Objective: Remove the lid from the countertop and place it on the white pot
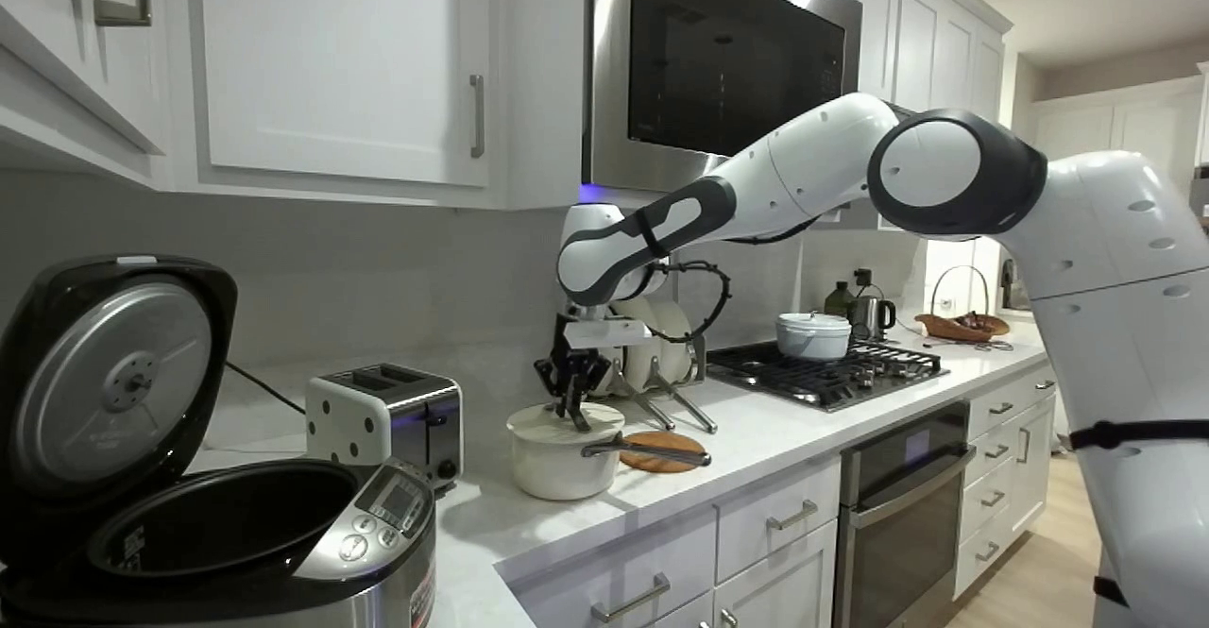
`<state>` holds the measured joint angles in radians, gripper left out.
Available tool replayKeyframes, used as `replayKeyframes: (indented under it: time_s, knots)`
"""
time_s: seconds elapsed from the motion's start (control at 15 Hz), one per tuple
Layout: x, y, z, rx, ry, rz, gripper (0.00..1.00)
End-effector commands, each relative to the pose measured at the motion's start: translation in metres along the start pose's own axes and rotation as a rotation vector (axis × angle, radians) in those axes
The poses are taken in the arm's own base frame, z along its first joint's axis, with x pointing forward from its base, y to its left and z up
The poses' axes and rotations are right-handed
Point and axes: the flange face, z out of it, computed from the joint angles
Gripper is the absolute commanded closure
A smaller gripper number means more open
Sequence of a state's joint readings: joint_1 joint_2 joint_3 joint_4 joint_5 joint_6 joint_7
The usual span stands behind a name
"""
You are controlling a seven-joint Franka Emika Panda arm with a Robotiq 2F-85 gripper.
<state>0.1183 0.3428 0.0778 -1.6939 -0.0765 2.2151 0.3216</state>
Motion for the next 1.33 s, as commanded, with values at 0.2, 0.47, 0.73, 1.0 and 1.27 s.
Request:
replayKeyframes:
  time_s: [0.2, 0.47, 0.73, 1.0, 1.27]
  knots:
    - [0.014, 0.007, -0.017, 0.039, -0.005, -0.012, 0.94]
    - [0.016, 0.009, -0.016, 0.035, -0.005, -0.007, 0.94]
    - [0.02, 0.014, -0.015, 0.028, 0.004, 0.003, 0.94]
    - [0.024, 0.019, -0.012, 0.024, 0.004, 0.012, 0.94]
    - [0.027, 0.02, -0.01, 0.023, 0.009, 0.013, 0.94]
